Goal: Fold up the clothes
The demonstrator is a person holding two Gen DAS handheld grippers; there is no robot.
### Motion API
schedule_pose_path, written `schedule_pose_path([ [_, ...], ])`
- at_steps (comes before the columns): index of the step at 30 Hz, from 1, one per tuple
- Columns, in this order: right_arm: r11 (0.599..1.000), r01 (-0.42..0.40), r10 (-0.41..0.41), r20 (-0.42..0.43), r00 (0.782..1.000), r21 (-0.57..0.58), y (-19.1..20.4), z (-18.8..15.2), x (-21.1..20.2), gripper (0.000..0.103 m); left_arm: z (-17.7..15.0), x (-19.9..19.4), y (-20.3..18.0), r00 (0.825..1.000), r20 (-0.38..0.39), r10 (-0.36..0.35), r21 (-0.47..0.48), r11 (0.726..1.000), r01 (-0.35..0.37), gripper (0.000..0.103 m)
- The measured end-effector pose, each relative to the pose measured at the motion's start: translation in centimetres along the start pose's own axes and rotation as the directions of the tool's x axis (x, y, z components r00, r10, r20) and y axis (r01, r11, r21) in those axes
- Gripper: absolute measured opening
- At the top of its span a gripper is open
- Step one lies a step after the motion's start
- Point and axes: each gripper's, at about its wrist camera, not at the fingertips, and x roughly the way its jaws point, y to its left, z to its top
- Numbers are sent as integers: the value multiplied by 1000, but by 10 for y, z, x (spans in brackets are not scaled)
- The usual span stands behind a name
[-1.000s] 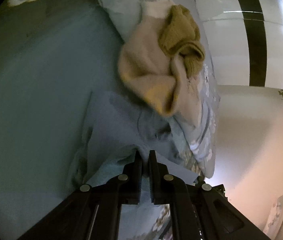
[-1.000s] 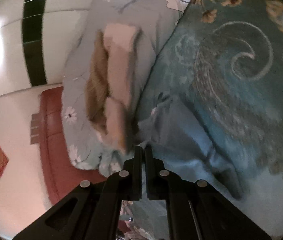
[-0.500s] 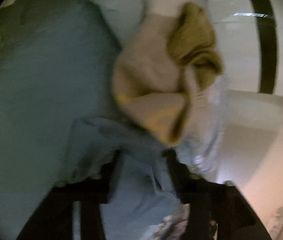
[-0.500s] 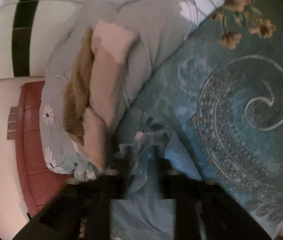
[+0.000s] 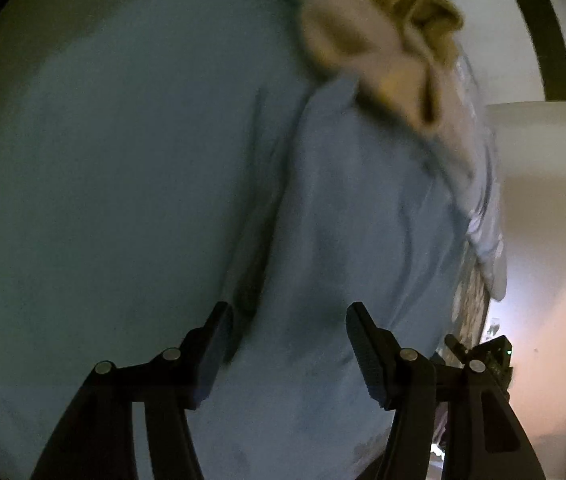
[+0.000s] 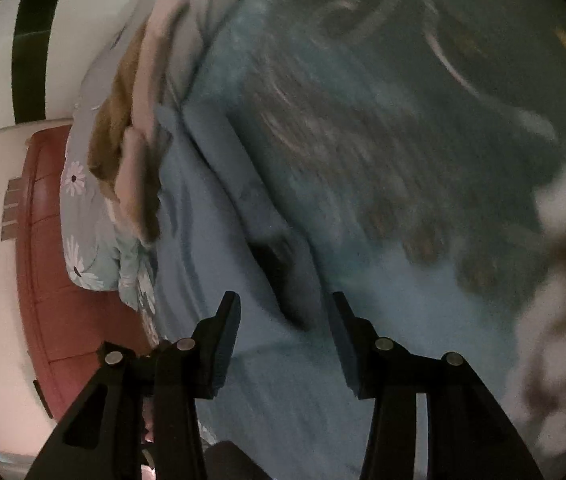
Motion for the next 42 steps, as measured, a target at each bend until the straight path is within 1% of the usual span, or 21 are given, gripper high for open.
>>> schedule_pose_path([
  [2,1000,-6,6,-3,1000,25,-8,-13,0,47,-18,4,9,999,-24,39,18,999,-39,63],
  [4,998,-33,32,7,999,60,-13,-18,5,47,-30,3,24,1000,-17,-15,-65,998,14,63],
  [6,994,-53,51,23,998,98,-17,-21,11,47,-39,7,41,995,-2,-96,-179,979,94,63],
  [7,992,-61,57,38,998,113,-17,-21,14,47,-41,8,45,993,12,-114,-211,971,114,63],
  [11,980,-99,80,113,990,170,-16,-22,16,46,-46,10,52,982,94,-165,-266,946,185,63],
  [13,975,-107,80,141,987,195,-17,-24,16,28,-50,10,54,972,138,-189,-287,932,222,61],
  [14,974,-105,76,147,986,201,-16,-25,18,25,-51,11,55,966,161,-201,-297,924,241,60],
  [15,974,-103,72,153,986,201,-16,-25,18,19,-53,11,56,961,182,-208,-306,917,257,53],
  [16,974,-100,68,160,985,202,-15,-25,19,12,-53,10,54,962,195,-193,-304,920,247,48],
  [17,974,-99,66,166,984,202,-14,-25,18,10,-52,10,52,962,207,-178,-302,923,236,35],
  [18,974,-99,64,171,983,202,-12,-24,16,8,-52,9,50,962,219,-163,-301,927,226,16],
  [19,975,-99,64,175,982,198,-10,-24,14,6,-52,8,48,961,232,-148,-300,929,215,9],
  [21,980,-95,60,190,980,177,-2,-24,7,5,-52,7,43,959,257,-120,-296,935,196,7],
  [23,985,-85,53,204,978,153,6,-25,-1,5,-54,-6,37,951,290,-112,-268,944,193,7],
  [28,992,-67,42,217,975,107,15,-42,-19,5,-83,-27,22,956,279,-90,-211,965,153,6],
  [30,990,-71,42,216,975,126,4,-59,-23,5,-95,-34,18,959,273,-81,-191,972,137,6],
  [36,981,-33,4,152,988,191,-44,-125,-39,5,-140,-25,40,983,173,-69,-243,964,111,6],
  [38,978,-29,-1,144,990,206,-54,-145,-47,5,-157,-21,46,986,138,-92,-295,947,129,6],
  [39,977,-25,-5,140,990,210,-58,-152,-50,5,-165,-21,48,988,124,-91,-301,945,125,6],
  [41,979,-6,-20,126,992,206,-63,-162,-53,5,-181,-20,48,994,97,-47,-273,959,72,6],
  [42,979,3,-29,125,992,204,-67,-166,-54,5,-185,-19,50,995,95,-39,-269,961,63,6],
])
